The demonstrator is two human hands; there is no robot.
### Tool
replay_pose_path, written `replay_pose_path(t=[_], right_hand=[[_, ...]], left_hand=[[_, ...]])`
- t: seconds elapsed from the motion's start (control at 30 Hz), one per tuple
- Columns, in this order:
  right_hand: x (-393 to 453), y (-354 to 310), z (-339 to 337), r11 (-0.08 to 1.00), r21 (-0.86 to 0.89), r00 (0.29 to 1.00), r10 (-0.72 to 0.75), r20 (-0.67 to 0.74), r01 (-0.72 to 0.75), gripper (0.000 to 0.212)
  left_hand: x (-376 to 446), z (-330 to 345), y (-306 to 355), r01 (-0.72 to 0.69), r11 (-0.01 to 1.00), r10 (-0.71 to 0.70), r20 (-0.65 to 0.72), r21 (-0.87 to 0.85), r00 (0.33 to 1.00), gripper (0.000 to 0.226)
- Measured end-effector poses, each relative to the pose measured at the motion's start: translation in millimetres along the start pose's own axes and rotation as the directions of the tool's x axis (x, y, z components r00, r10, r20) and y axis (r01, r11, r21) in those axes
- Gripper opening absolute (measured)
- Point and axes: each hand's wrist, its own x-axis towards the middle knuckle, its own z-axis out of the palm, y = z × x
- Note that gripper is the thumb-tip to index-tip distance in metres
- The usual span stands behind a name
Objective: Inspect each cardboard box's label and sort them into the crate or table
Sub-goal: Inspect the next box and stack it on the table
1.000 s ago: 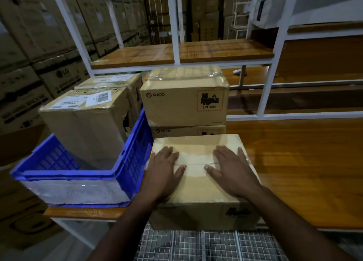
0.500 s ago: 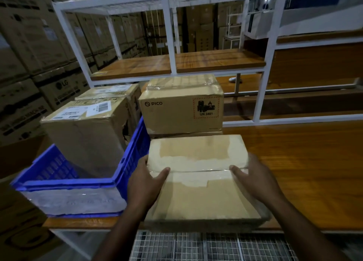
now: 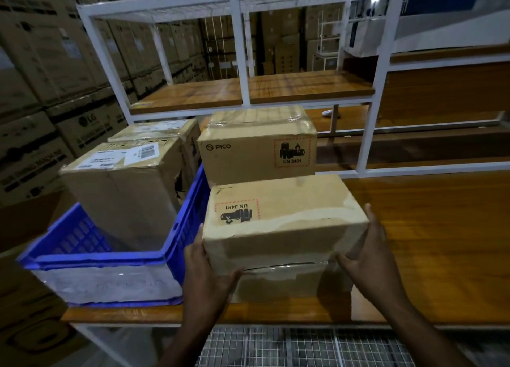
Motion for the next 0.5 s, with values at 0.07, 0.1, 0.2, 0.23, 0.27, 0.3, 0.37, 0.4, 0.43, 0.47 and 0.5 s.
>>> replay_pose_path(t=[0.07,0.1,0.2,0.23,0.27,0.3,0.37,0.4,0.43,0.47,0.5], right_hand=[[-0.9,-2.0,-0.8,1.0,-0.003,1.0,0.008,-0.013,-0.008,0.123],[-1.2,-4.4,-1.3,1.0,-0.009,1.0,0.003,-0.024,-0.003,0.124],[-1.9,-17.4,-2.3,0.994,-0.082,0.994,-0.079,-0.072,0.073,0.124],[-1.4,-22.6,-2.3,0.985,-0.123,0.987,-0.132,-0.087,0.121,0.121],[-0.3,-27.6,-2.0,0.967,-0.176,0.975,-0.205,-0.09,0.187,0.114],[1.5,-33.8,-1.8,0.932,-0.246,0.953,-0.293,-0.074,0.267,0.104],[7.1,-46.7,0.6,0.829,-0.384,0.898,-0.439,0.005,0.407,0.078],[9.8,-53.6,2.7,0.792,-0.412,0.88,-0.471,0.057,0.45,0.068],[11.7,-59.7,5.6,0.774,-0.416,0.872,-0.476,0.113,0.477,0.063],[12.3,-64.6,8.5,0.768,-0.409,0.868,-0.469,0.166,0.493,0.061],[12.3,-68.1,11.9,0.765,-0.406,0.865,-0.456,0.208,0.501,0.062]], left_hand=[[2.4,-2.4,0.4,-0.029,1.0,0.029,-0.007,-0.003,1.0,0.121],[4.1,-4.9,4.0,-0.051,0.999,0.051,-0.018,-0.004,0.999,0.123],[10.9,-10.0,18.7,-0.202,0.978,0.205,-0.065,0.046,0.977,0.117],[13.1,-10.5,25.6,-0.271,0.959,0.277,-0.069,0.09,0.958,0.11],[15.2,-10.3,33.4,-0.342,0.929,0.353,-0.063,0.138,0.933,0.101],[17.0,-9.0,42.3,-0.411,0.893,0.427,-0.051,0.185,0.903,0.092],[20.1,-1.7,58.6,-0.525,0.818,0.54,-0.002,0.237,0.841,0.076],[20.9,3.6,65.4,-0.556,0.795,0.563,0.044,0.243,0.825,0.071],[21.1,8.8,70.2,-0.565,0.785,0.559,0.103,0.253,0.823,0.069],[20.6,13.7,73.4,-0.557,0.781,0.534,0.162,0.281,0.83,0.07],[20.4,17.8,74.1,-0.544,0.773,0.502,0.21,0.325,0.839,0.072]])
